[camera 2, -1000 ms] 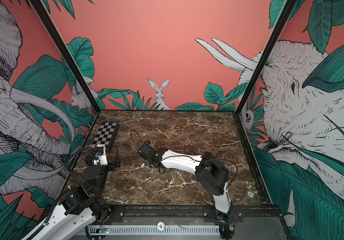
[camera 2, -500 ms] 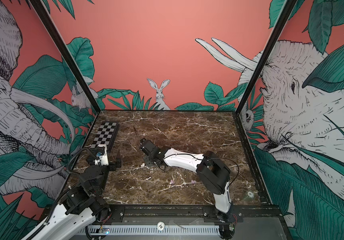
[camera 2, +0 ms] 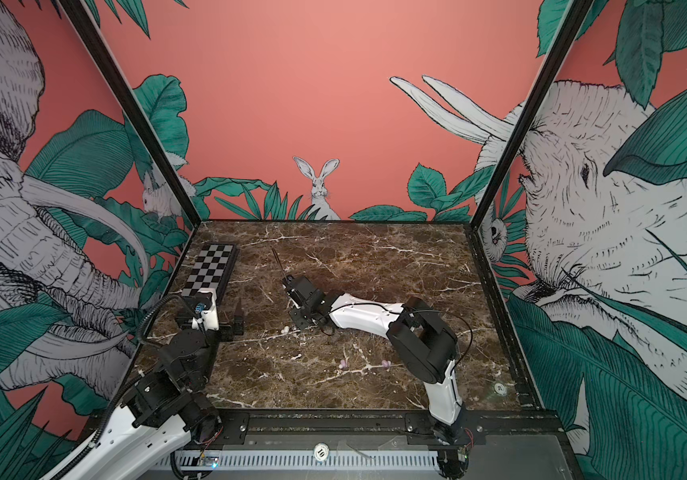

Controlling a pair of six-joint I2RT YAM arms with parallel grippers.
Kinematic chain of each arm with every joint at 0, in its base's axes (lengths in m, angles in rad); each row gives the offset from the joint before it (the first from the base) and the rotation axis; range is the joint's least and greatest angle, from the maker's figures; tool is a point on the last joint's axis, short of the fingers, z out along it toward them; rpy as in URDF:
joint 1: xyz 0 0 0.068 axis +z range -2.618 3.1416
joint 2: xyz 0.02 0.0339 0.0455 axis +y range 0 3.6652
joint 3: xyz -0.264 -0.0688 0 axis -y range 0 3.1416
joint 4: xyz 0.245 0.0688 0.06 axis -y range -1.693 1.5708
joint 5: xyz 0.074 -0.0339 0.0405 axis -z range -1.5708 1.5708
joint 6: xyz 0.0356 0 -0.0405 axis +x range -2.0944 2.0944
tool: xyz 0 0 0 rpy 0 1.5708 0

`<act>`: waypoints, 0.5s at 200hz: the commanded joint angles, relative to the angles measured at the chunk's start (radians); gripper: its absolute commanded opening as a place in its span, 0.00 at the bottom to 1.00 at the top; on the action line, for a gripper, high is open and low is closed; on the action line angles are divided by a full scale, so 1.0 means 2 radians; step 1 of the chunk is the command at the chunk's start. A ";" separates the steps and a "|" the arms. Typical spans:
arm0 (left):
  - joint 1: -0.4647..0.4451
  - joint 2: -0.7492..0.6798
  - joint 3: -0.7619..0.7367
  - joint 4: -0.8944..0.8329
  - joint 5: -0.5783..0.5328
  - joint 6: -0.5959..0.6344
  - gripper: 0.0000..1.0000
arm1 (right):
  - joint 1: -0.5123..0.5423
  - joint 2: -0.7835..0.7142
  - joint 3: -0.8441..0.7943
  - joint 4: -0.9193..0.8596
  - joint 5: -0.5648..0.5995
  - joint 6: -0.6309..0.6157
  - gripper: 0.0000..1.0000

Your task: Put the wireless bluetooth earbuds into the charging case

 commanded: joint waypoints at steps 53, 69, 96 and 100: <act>0.003 0.003 -0.006 0.012 0.001 -0.003 0.99 | -0.008 0.013 -0.016 0.037 -0.008 -0.013 0.00; 0.003 0.004 -0.007 0.012 0.000 -0.003 0.99 | -0.009 0.014 -0.020 0.042 -0.004 -0.013 0.00; 0.003 0.004 -0.007 0.012 0.001 -0.003 0.99 | -0.009 0.018 -0.020 0.044 -0.005 -0.014 0.00; 0.004 0.004 -0.007 0.012 0.001 -0.003 0.99 | -0.009 0.018 -0.020 0.046 -0.005 -0.014 0.00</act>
